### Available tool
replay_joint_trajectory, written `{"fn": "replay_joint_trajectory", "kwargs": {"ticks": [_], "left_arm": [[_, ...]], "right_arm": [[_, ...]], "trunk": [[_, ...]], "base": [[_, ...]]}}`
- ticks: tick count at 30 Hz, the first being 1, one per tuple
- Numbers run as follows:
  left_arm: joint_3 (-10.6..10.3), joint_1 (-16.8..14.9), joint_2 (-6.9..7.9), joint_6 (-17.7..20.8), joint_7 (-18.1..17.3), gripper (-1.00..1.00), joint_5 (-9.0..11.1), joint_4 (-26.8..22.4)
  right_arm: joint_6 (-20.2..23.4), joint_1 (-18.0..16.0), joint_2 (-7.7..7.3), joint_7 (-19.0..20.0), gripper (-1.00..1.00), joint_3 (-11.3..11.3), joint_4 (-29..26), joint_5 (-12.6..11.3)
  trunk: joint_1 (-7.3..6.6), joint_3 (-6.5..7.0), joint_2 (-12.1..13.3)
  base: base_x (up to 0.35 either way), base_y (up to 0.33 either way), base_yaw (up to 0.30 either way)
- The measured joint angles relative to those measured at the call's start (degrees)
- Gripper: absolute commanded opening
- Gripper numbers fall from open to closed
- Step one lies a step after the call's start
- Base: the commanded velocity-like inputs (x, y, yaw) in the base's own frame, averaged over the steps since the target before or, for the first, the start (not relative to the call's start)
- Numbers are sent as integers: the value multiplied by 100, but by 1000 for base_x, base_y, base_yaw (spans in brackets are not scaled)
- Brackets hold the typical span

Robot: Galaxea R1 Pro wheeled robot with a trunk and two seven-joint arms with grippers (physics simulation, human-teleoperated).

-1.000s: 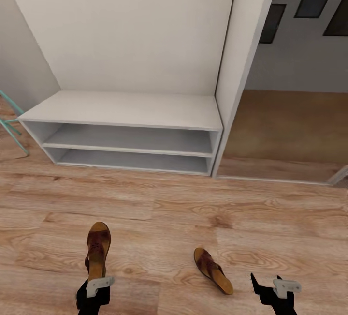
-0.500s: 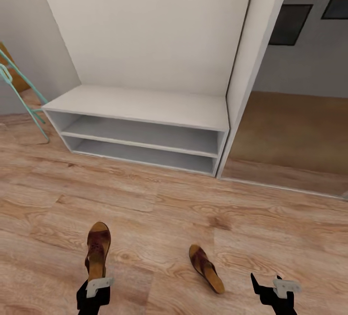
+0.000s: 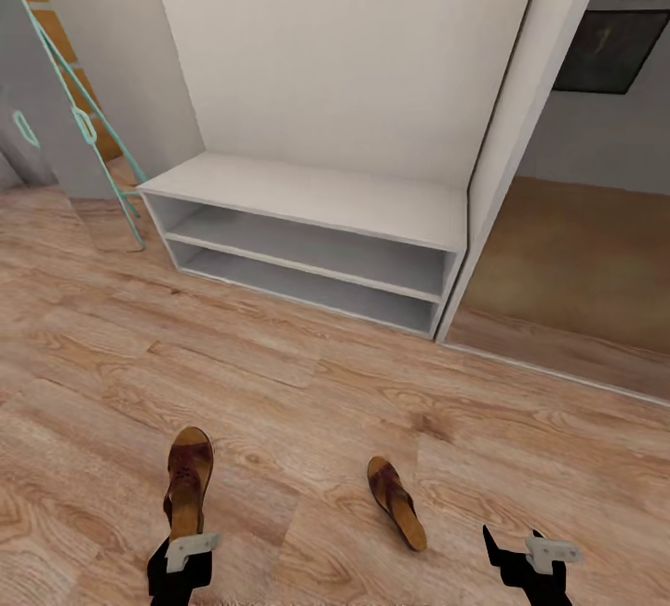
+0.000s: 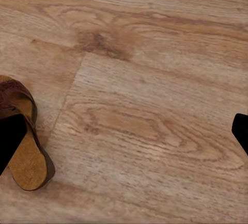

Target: Pick up the two gym shoes and the two sandals from the corridor floor and place them onto the hallstand (shoe rack) in the corridor, making sure they are on the rack and not on the floor. Arrange them so the two gym shoes are next to each other and the two sandals are next to each other.

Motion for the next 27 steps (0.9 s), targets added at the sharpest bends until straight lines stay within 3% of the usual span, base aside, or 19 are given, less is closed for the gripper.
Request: {"fn": "replay_joint_trajectory", "kwargs": {"ticks": [14, 27], "left_arm": [[-7, 0, -16, -8, -4, -100, -5, -12], [-9, -1, -19, -9, -4, -100, -8, -29]], "right_arm": [[0, 0, 0, 0, 100, 0, 0, 0], [0, 1, 0, 0, 100, 0, -1, 0]], "trunk": [[-1, 24, 0], [-1, 46, 0]], "base": [[-10, -19, 272], [0, -173, 228]]}}
